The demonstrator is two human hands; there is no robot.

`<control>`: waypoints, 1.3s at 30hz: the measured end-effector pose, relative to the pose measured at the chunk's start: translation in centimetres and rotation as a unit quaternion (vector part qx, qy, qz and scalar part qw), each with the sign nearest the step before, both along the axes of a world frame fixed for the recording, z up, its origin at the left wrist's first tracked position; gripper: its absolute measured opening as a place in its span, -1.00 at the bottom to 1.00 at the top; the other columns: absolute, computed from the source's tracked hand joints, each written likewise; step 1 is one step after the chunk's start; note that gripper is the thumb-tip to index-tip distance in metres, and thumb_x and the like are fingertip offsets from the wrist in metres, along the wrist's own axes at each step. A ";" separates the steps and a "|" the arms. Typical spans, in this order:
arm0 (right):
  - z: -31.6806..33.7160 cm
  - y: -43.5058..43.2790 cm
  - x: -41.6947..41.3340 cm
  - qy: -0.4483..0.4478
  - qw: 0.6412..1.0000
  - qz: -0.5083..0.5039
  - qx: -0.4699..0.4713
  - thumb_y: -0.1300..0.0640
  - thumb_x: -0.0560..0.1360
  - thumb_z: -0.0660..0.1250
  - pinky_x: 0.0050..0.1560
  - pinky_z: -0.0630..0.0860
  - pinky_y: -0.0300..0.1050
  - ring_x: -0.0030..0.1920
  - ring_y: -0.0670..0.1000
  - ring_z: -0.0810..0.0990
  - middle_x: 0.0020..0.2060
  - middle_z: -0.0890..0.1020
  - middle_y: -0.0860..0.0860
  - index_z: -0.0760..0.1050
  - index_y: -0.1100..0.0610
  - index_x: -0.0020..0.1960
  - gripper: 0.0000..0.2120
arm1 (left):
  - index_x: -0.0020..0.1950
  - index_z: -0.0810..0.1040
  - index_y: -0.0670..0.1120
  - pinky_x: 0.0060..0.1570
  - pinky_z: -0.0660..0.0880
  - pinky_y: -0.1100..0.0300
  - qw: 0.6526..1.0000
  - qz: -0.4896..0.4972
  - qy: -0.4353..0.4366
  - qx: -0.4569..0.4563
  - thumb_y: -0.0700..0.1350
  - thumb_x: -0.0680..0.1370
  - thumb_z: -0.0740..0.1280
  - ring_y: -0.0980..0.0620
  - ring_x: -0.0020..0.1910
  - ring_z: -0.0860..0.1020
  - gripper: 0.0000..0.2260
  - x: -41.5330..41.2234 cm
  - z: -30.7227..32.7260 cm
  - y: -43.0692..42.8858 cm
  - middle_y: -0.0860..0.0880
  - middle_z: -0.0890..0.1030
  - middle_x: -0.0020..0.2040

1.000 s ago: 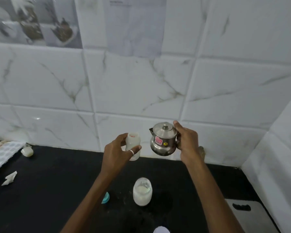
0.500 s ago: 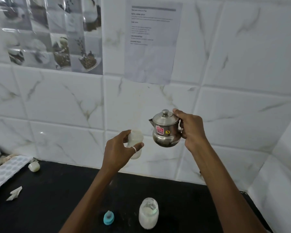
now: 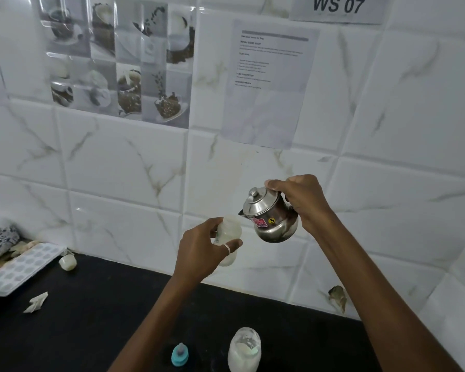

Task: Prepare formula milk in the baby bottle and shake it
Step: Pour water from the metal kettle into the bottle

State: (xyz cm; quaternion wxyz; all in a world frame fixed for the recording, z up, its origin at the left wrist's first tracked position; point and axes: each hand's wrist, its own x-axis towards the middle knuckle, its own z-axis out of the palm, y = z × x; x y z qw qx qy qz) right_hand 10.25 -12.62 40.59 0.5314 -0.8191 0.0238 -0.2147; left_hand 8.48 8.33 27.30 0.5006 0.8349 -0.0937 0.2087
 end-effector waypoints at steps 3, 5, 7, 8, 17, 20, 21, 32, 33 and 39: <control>0.5 0.5 0.0 -0.001 1.000 0.001 -0.027 -0.02 0.30 0.56 -0.21 0.35 0.01 -0.38 0.04 0.34 -0.59 0.29 -0.10 0.25 0.04 -0.56 -0.48 | 0.36 0.55 0.04 0.02 0.46 0.33 1.000 0.001 -0.001 0.006 0.23 0.34 0.57 0.16 0.05 0.59 -0.36 -0.2 0.1 0.3 0.12 0.66 0.12; 0.8 0.7 0.0 -0.003 0.999 0.003 -0.049 -0.02 0.29 0.56 -0.24 0.33 -0.01 -0.43 0.02 0.32 -0.61 0.27 -0.13 0.24 0.05 -0.60 -0.46 | 0.36 0.55 0.04 -0.03 0.42 0.40 1.000 0.004 -0.003 0.007 0.23 0.34 0.57 0.17 0.04 0.59 -0.36 -0.2 0.2 0.5 0.12 0.66 0.11; 1.1 0.9 -0.1 -0.008 0.997 -0.003 -0.071 -0.03 0.29 0.56 -0.27 0.28 -0.05 -0.47 -0.02 0.27 -0.62 0.23 -0.14 0.21 0.06 -0.59 -0.44 | 0.36 0.55 0.03 -0.08 0.37 0.48 1.000 0.006 -0.005 0.008 0.22 0.34 0.57 0.17 0.04 0.59 -0.35 -0.3 0.3 0.6 0.11 0.66 0.12; 1.2 1.1 -0.1 -0.008 0.997 -0.005 -0.082 -0.03 0.29 0.56 -0.29 0.26 -0.07 -0.51 -0.06 0.25 -0.62 0.22 -0.14 0.22 0.07 -0.60 -0.44 | 0.36 0.55 0.03 -0.08 0.36 0.49 1.000 0.006 -0.007 0.009 0.21 0.34 0.58 0.16 0.04 0.59 -0.35 -0.3 0.3 0.6 0.11 0.66 0.12; 2.2 1.5 -0.1 -0.008 0.991 -0.011 -0.134 -0.07 0.28 0.54 -0.36 0.25 -0.12 -0.54 -0.07 0.25 -0.66 0.24 -0.12 0.30 0.06 -0.62 -0.49 | 0.34 0.57 0.03 -0.07 0.37 0.47 1.000 0.000 -0.013 -0.002 0.18 0.34 0.59 0.18 0.03 0.58 -0.39 -0.3 0.8 0.4 0.21 0.59 0.04; 2.5 1.6 -0.1 -0.010 0.989 -0.014 -0.148 -0.06 0.28 0.54 -0.36 0.26 -0.13 -0.53 -0.06 0.27 -0.67 0.25 -0.12 0.34 0.05 -0.62 -0.52 | 0.32 0.58 0.04 -0.06 0.37 0.48 1.000 -0.002 -0.015 -0.007 0.19 0.34 0.59 0.19 0.02 0.58 -0.40 -0.2 0.9 0.3 0.20 0.61 0.04; 2.6 1.6 -0.1 -0.010 0.988 -0.015 -0.151 -0.06 0.28 0.54 -0.36 0.26 -0.13 -0.53 -0.07 0.27 -0.67 0.25 -0.13 0.35 0.05 -0.62 -0.53 | 0.33 0.57 0.04 -0.06 0.37 0.48 1.000 -0.002 -0.015 -0.008 0.19 0.34 0.59 0.19 0.03 0.58 -0.39 -0.2 1.0 0.3 0.18 0.63 0.05; 3.4 2.4 0.2 -0.018 0.979 -0.026 -0.203 -0.07 0.25 0.52 -0.31 0.32 -0.07 -0.44 0.00 0.35 -0.58 0.31 -0.09 0.28 0.07 -0.50 -0.55 | 0.35 0.56 0.01 0.00 0.43 0.32 1.000 0.001 -0.023 -0.012 0.17 0.35 0.59 0.14 0.02 0.58 -0.38 0.1 1.5 0.4 0.14 0.62 0.06; 3.4 2.5 0.3 -0.019 0.977 -0.027 -0.208 -0.07 0.25 0.51 -0.31 0.32 -0.07 -0.44 0.00 0.36 -0.57 0.32 -0.08 0.29 0.07 -0.50 -0.56 | 0.35 0.56 0.01 0.01 0.44 0.30 1.000 0.002 -0.023 -0.012 0.17 0.35 0.59 0.14 0.02 0.58 -0.38 0.2 1.5 0.4 0.14 0.61 0.05; 4.2 3.3 0.3 -0.019 0.969 -0.034 -0.243 -0.05 0.25 0.50 -0.32 0.30 -0.07 -0.44 0.01 0.34 -0.59 0.30 -0.09 0.27 0.09 -0.49 -0.56 | 0.36 0.54 0.00 0.02 0.44 0.27 1.000 0.005 -0.022 -0.002 0.19 0.35 0.58 0.12 0.03 0.58 -0.36 0.7 1.8 0.6 0.06 0.65 0.14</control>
